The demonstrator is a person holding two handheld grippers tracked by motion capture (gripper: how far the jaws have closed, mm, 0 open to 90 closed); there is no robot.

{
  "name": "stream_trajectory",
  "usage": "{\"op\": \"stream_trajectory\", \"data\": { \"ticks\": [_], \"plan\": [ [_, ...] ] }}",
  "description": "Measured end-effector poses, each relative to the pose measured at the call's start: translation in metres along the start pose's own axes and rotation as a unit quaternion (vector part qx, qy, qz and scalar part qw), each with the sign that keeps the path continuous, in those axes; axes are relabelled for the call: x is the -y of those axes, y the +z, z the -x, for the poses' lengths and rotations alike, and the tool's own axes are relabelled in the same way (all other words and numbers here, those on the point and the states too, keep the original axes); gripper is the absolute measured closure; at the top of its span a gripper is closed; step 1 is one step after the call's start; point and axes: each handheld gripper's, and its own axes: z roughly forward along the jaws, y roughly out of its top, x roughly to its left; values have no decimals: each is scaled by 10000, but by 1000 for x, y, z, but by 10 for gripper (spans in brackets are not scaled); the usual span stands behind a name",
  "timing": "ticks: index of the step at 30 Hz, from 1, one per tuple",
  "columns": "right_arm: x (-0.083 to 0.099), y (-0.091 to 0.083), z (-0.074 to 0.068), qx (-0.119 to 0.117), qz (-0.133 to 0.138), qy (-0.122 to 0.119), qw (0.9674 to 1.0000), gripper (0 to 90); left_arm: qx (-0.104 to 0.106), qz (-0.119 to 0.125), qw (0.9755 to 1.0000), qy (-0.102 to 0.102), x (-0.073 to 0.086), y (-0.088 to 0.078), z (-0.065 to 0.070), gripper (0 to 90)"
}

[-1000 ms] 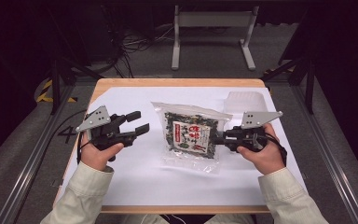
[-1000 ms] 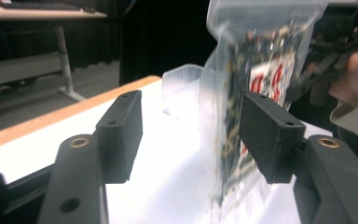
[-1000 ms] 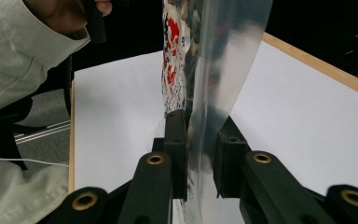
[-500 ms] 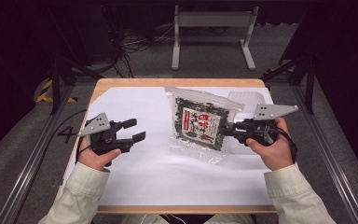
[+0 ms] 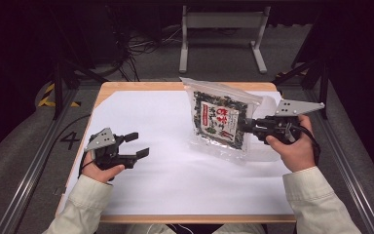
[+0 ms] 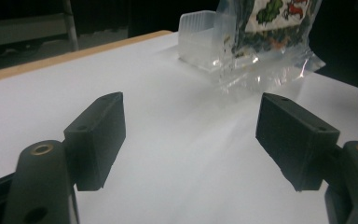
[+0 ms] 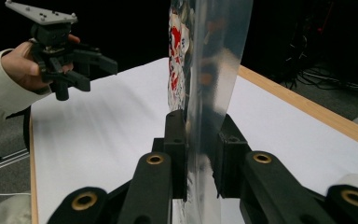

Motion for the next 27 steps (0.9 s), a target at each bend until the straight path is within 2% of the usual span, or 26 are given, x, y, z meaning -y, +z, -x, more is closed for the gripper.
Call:
{"op": "stream_trajectory", "data": {
  "ticks": [7,12,15,16,21,27],
  "plan": [
    [-1,-9,9,209,66,85,9997,782,24,-148,9999,-51,11,4,0,250],
    [-4,-15,13,334,89,98,9994,781,-5,-229,9997,-2,12,6,-1,239],
    [-6,-19,18,457,117,119,9988,781,0,-309,9995,-16,13,7,-1,227],
    [-7,-22,20,537,128,138,9984,781,-25,-321,9995,37,14,8,-1,225],
    [-8,-27,27,667,168,180,9975,781,11,-392,9992,21,15,9,-1,222],
    [-10,-35,38,859,220,229,9958,782,4,-392,9992,50,15,9,-1,228]
  ]
}}
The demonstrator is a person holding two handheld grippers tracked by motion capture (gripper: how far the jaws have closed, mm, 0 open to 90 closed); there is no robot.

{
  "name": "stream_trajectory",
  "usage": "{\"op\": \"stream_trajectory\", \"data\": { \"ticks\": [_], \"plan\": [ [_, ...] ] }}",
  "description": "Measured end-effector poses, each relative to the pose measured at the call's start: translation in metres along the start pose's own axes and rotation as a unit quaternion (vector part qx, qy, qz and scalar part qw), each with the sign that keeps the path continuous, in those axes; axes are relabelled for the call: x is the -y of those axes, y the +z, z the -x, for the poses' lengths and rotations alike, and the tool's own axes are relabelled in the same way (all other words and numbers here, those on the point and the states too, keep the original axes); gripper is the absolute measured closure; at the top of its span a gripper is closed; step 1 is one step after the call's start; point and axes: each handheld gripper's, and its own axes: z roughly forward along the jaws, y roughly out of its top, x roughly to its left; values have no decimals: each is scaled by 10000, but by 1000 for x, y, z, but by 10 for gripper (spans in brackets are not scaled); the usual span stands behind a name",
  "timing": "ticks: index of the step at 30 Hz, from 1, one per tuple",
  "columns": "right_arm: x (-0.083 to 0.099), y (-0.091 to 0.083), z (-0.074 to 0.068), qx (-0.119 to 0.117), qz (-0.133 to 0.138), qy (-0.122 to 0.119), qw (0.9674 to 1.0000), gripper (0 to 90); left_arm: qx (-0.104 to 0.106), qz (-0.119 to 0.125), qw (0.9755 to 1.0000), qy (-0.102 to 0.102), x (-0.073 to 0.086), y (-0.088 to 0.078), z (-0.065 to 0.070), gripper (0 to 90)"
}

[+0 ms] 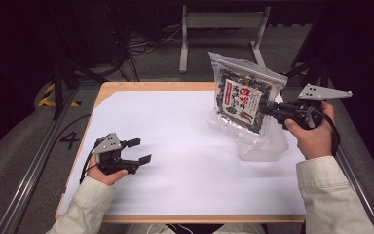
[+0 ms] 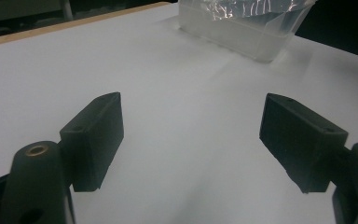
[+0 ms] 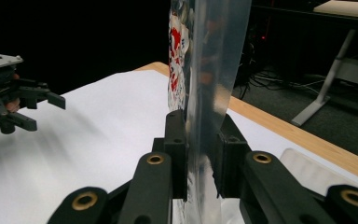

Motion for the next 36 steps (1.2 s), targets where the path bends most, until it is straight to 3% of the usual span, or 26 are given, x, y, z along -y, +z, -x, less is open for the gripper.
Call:
{"op": "stream_trajectory", "data": {
  "ticks": [15,36],
  "plan": [
    [6,-12,30,442,50,257,9987,782,-89,-55,9999,-87,1,-1,-1,250],
    [21,-22,47,944,103,533,9941,781,-286,-25,9995,-127,3,-4,-6,279]
  ]
}}
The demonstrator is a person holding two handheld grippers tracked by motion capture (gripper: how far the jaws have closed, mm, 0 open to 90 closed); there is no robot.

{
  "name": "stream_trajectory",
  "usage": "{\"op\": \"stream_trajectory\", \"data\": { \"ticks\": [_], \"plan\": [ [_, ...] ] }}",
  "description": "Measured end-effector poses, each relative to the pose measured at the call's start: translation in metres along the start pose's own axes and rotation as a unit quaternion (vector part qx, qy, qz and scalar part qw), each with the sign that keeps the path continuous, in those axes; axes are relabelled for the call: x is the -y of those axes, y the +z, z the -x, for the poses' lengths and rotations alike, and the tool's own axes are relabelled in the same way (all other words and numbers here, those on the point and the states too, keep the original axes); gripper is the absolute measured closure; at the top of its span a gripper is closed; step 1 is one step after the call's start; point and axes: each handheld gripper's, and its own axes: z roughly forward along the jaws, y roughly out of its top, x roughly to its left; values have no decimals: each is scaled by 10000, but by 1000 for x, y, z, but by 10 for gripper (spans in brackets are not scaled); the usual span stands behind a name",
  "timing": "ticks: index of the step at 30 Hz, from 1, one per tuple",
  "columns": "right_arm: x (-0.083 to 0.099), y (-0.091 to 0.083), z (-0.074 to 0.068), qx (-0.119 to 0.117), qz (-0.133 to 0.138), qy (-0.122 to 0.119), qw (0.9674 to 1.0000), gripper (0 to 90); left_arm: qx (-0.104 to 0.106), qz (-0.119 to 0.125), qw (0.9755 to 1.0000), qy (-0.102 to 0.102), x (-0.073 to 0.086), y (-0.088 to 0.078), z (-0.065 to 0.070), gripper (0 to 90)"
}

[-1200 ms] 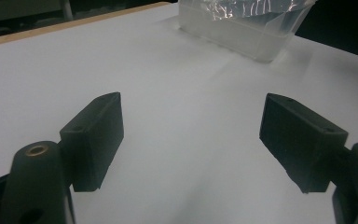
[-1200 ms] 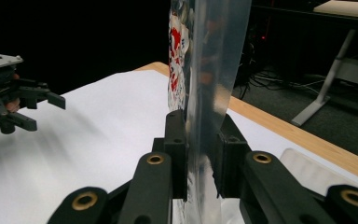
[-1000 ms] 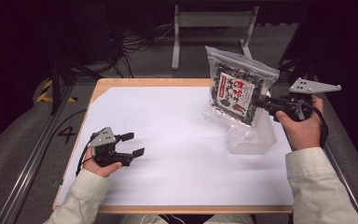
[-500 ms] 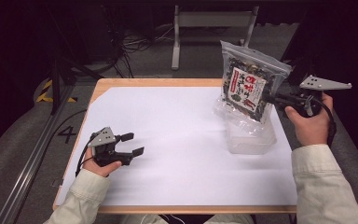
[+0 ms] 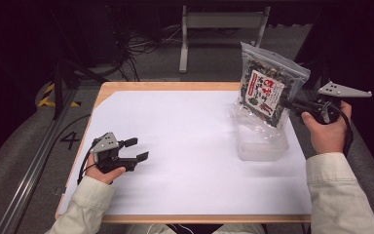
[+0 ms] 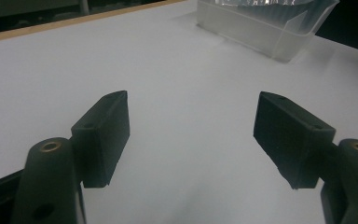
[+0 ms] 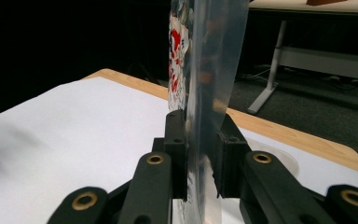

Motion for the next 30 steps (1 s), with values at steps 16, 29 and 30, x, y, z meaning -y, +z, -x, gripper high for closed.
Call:
{"op": "stream_trajectory", "data": {
  "ticks": [16,29,30],
  "plan": [
    [19,7,10,124,-49,117,9998,781,10,281,9993,-262,8,-6,0,302],
    [34,10,9,271,-69,10,9996,781,39,288,9991,-307,8,-4,0,292],
    [35,10,9,289,-78,31,9995,781,47,283,9991,-312,8,-4,0,291]
  ]
}}
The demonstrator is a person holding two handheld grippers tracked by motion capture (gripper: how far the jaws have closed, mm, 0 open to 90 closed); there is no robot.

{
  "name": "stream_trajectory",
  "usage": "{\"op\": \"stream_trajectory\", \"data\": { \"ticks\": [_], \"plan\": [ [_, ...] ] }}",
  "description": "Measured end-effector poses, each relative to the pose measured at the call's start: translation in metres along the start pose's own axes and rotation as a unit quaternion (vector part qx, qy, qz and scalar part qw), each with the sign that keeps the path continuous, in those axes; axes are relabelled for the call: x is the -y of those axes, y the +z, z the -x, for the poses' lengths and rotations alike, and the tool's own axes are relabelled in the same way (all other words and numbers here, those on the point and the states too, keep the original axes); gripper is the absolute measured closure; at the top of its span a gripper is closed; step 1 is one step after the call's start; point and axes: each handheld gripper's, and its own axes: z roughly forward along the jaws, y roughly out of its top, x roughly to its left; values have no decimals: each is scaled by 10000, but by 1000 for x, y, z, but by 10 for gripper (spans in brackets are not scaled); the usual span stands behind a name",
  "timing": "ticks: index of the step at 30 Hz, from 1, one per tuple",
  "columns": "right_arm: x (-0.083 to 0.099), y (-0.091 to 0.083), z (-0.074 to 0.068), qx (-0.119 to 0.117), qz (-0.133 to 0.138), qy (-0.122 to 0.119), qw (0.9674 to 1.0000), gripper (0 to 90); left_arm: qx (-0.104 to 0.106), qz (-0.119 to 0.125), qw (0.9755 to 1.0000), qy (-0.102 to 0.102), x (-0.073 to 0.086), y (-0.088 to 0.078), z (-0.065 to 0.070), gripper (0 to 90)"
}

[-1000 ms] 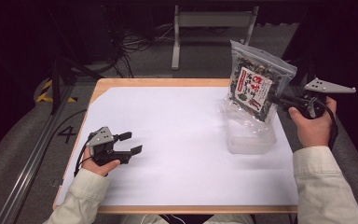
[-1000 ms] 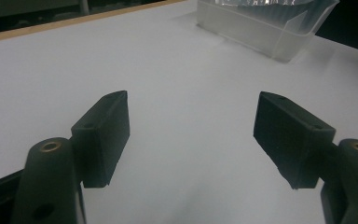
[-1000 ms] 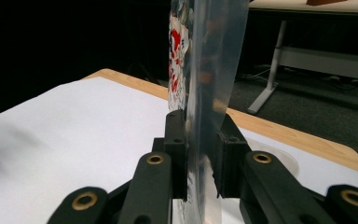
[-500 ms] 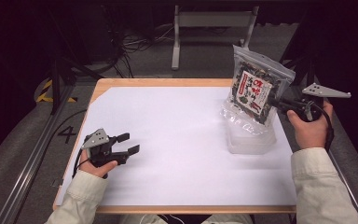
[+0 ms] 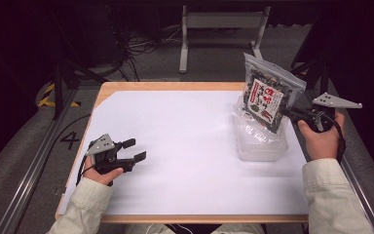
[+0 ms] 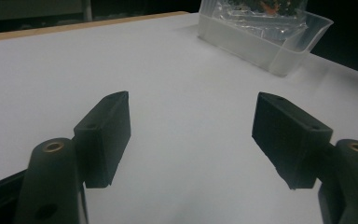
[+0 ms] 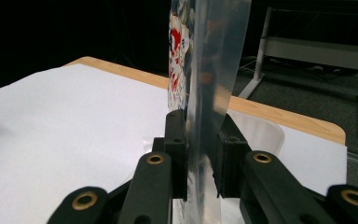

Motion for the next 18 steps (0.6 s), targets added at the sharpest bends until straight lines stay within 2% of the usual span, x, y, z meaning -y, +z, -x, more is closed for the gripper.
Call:
{"op": "stream_trajectory", "data": {
  "ticks": [5,18],
  "plan": [
    [3,1,1,83,-42,-44,9999,781,-18,0,10000,16,0,0,0,291],
    [5,1,1,108,-199,-44,9997,782,-7,-13,10000,0,0,0,0,292]
  ]
}}
